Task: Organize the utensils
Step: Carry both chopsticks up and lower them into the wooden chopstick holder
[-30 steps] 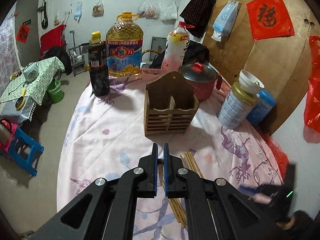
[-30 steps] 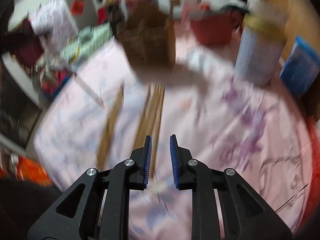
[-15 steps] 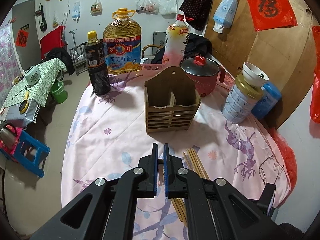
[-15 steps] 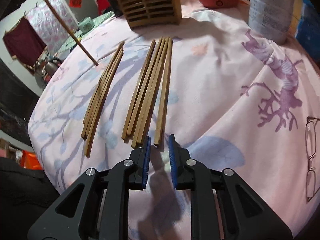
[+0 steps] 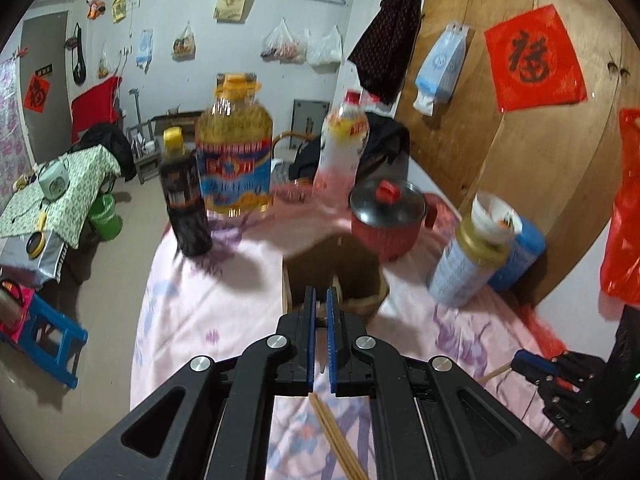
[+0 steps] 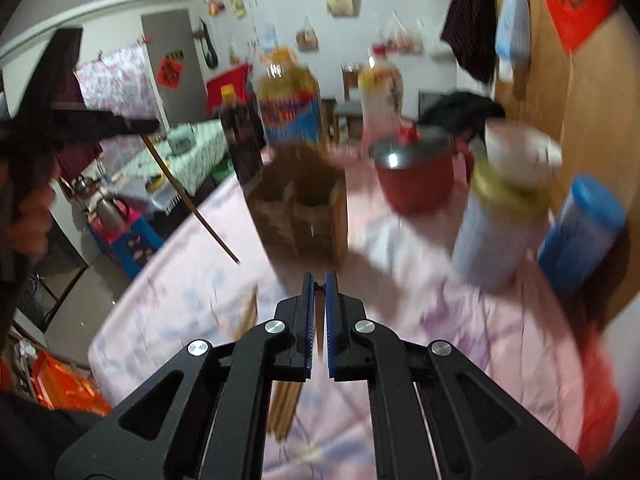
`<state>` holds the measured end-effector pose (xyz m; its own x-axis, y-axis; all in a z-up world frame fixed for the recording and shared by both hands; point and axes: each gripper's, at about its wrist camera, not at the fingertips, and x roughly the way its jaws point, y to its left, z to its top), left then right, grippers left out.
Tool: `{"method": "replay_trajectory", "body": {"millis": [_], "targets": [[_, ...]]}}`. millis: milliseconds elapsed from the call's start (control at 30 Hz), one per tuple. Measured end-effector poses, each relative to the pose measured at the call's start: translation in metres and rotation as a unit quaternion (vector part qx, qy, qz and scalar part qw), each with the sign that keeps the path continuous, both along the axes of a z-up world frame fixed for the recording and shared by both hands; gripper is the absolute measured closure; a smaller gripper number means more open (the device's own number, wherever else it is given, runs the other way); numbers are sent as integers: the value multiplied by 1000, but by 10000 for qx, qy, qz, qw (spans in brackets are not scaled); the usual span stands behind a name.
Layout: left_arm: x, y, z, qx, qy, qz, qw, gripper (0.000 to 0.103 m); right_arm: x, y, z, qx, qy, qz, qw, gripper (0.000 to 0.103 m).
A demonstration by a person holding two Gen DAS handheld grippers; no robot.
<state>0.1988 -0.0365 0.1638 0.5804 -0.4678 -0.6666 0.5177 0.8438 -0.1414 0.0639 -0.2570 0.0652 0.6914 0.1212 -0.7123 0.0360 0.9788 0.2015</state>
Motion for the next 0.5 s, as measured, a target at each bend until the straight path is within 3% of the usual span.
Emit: {"method": "replay_trajectory", "body": {"millis": [267, 400, 500], "targets": [[44, -24, 34, -102, -326, 3, 9994, 97, 75, -3, 50, -28, -513, 162, 9985, 97], [72, -35, 27, -114, -194, 50, 9997, 97, 113, -4, 64, -45, -746, 157, 9971, 97], [88, -41, 9, -102, 21, 46, 9999, 97, 138, -7, 57, -15, -751, 131, 9971, 97]]}}
